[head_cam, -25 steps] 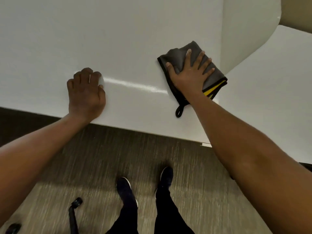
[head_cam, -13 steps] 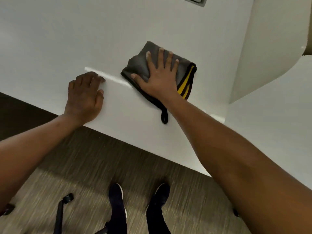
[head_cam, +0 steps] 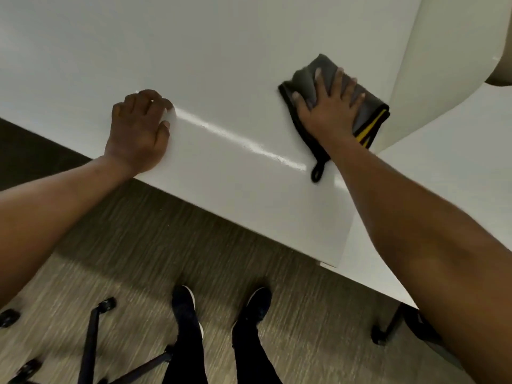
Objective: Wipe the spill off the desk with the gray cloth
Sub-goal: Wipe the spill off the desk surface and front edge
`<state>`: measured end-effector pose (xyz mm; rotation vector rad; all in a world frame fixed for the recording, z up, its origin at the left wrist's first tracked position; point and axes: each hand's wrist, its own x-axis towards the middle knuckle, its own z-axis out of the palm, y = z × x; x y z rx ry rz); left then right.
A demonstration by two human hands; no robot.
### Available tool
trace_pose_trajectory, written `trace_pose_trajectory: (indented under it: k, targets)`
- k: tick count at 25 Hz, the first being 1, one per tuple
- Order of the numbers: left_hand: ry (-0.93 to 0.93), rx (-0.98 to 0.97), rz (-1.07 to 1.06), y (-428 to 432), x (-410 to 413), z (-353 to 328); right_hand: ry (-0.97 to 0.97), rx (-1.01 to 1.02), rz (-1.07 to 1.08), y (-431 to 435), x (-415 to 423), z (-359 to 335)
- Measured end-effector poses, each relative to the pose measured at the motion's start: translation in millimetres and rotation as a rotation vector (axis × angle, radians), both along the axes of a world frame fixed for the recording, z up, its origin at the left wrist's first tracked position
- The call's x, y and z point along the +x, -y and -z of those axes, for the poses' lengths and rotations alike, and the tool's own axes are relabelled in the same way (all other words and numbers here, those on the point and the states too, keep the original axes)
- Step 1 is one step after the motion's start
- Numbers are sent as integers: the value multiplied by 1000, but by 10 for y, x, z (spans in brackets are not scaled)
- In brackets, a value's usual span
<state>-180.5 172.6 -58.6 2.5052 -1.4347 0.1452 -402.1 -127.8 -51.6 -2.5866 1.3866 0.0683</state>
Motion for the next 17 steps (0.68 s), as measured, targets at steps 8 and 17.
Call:
trace_pose_trajectory:
  k: [8,17]
  targets:
    - [-10,17,9,-35,29,-4,79,9,-242,-1466,294,74]
    - [-156,-59,11,-169,45,-74,9,-20,-576,-2044,-992,2]
